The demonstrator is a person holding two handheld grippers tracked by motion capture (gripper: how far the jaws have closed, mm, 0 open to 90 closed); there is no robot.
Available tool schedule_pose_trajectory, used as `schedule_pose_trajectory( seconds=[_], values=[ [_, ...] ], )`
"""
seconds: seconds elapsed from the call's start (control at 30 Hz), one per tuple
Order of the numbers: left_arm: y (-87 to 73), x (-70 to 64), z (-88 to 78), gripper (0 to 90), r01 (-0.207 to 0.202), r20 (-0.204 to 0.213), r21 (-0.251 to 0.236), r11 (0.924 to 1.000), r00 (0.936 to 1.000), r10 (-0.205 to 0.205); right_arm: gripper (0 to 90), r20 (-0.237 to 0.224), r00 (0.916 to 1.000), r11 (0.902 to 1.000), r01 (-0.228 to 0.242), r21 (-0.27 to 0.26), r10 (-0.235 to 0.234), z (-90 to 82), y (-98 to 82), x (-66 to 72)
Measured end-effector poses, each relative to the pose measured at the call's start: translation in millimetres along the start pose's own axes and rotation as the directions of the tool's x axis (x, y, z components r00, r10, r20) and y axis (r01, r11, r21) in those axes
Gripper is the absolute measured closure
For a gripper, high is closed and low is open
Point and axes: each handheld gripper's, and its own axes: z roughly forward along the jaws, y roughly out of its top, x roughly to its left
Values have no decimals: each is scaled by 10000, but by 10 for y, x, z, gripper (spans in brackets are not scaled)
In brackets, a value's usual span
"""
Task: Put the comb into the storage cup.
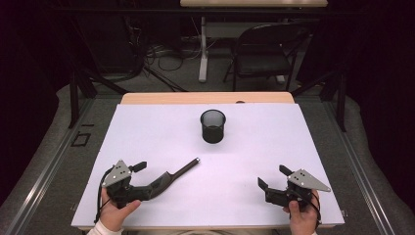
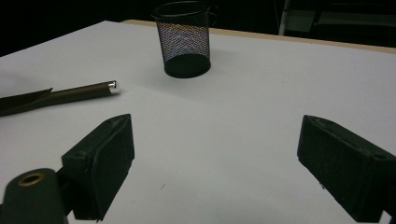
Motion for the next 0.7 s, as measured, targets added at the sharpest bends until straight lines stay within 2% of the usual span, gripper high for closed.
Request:
schedule_pose_trajectory(
  seconds=[0.1, 0.3, 0.33, 0.43, 0.53, 0.7],
  values=[
    [11, -2, 18, 168, -68, -170, 205, 9998, 9998, 72, 117, -25, 10000, 10000, -58, -24, 58, 1, -3, 0],
    [97, 21, 12, 206, 52, -378, -24, 10000, 9993, -53, 120, 13, 10000, 10000, 1, 27, -1, 22, -5, 14],
    [140, 32, 32, 255, 131, -343, -19, 9999, 9993, -131, 122, -4, 10000, 9999, -53, 116, 53, 32, -6, 27],
    [185, 34, 49, 274, 267, -364, 7, 9996, 9990, -266, 123, 9, 10000, 9999, -20, 156, 19, 45, -7, 31],
    [241, 25, 72, 336, 212, -286, -27, 9998, 9994, -213, 125, 42, 10000, 9999, -6, 150, 6, 45, -9, 33],
    [366, 15, 118, 384, 162, -207, 69, 9998, 9997, -160, 133, 104, 9999, 9999, -84, 112, 83, 40, -15, 11]
  ],
)
